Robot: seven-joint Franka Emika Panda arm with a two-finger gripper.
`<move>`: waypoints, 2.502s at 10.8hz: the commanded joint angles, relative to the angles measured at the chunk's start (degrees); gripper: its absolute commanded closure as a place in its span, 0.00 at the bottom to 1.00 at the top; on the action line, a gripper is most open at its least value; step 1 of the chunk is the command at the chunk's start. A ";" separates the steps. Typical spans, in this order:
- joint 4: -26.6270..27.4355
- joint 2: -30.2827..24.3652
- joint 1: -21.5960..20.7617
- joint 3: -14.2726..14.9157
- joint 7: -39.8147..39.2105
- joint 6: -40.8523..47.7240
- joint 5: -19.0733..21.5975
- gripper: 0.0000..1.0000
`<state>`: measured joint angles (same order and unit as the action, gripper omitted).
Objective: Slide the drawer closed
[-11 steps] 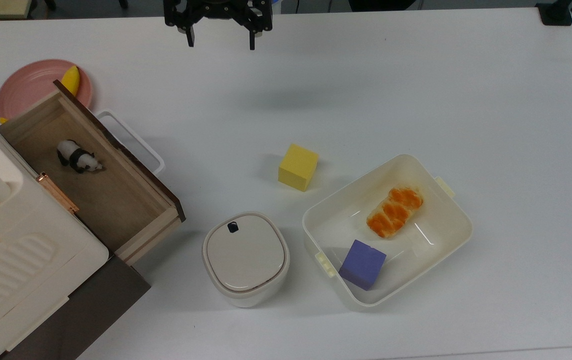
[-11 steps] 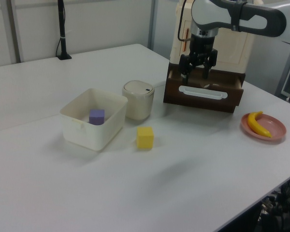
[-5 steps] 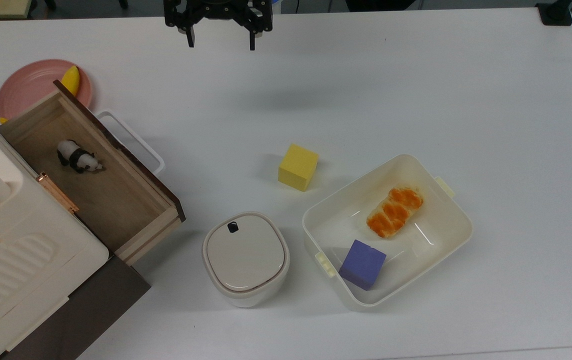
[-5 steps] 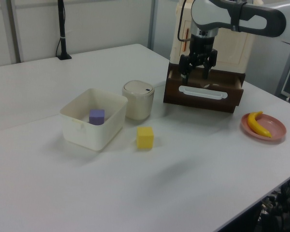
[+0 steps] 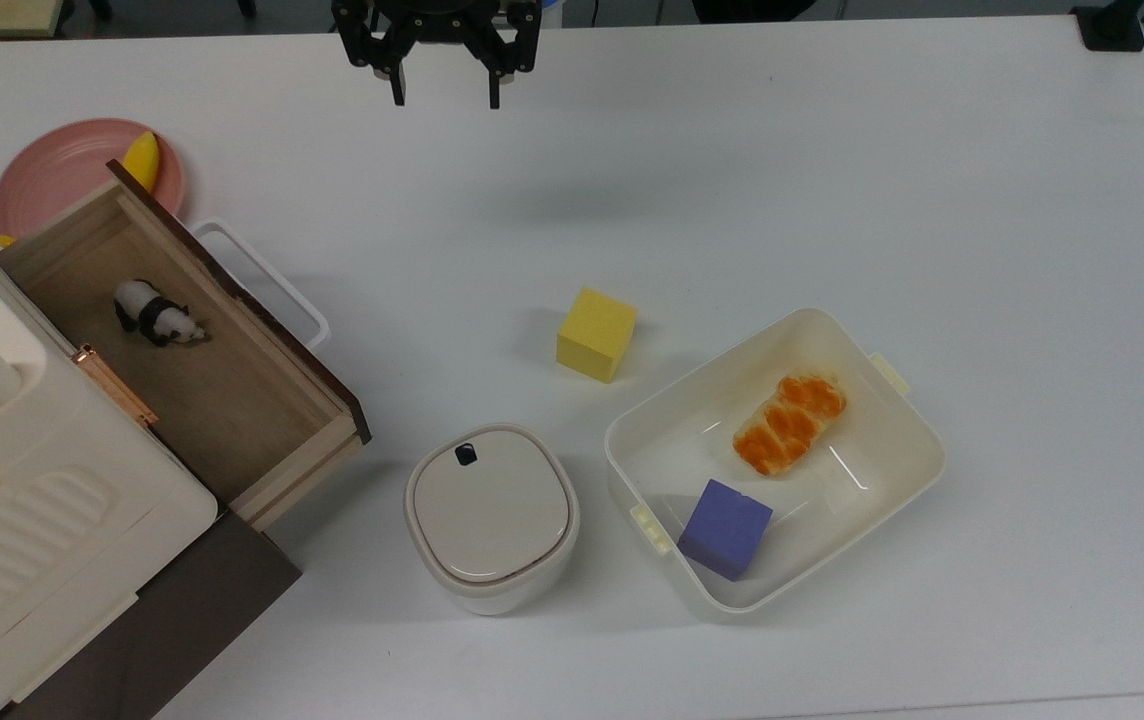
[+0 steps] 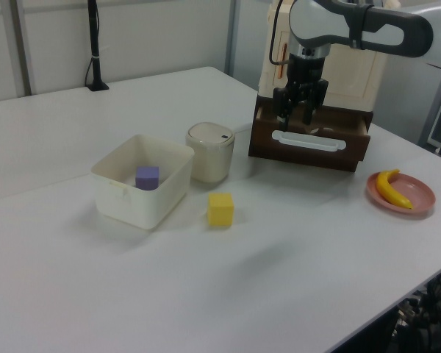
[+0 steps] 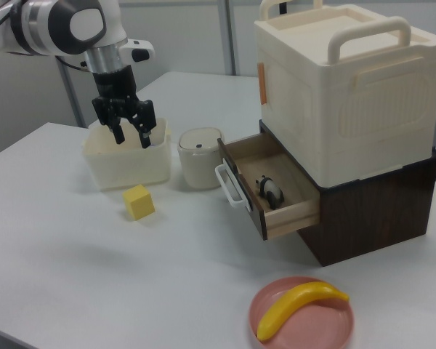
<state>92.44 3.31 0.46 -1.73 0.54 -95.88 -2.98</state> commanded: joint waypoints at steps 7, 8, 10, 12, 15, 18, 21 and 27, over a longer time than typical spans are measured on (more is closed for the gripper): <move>0.90 -0.68 -1.08 0.68 -2.04 0.78 1.31 1.00; 0.90 -0.68 -1.08 0.68 -2.04 0.87 1.31 1.00; 0.90 -0.68 -1.08 0.68 -2.04 0.87 1.31 1.00; 0.90 -0.59 -1.08 0.68 -1.86 0.87 1.31 1.00; 0.90 -0.24 -0.73 0.76 -1.07 0.78 1.31 1.00; 0.47 2.56 0.24 1.38 0.07 -0.88 1.22 1.00; -1.12 5.82 3.22 1.38 2.18 -3.69 1.22 1.00; -1.03 11.88 9.37 1.38 8.04 -8.87 1.92 1.00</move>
<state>91.81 12.98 8.49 -0.65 3.46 -101.28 -2.87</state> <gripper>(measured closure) 0.991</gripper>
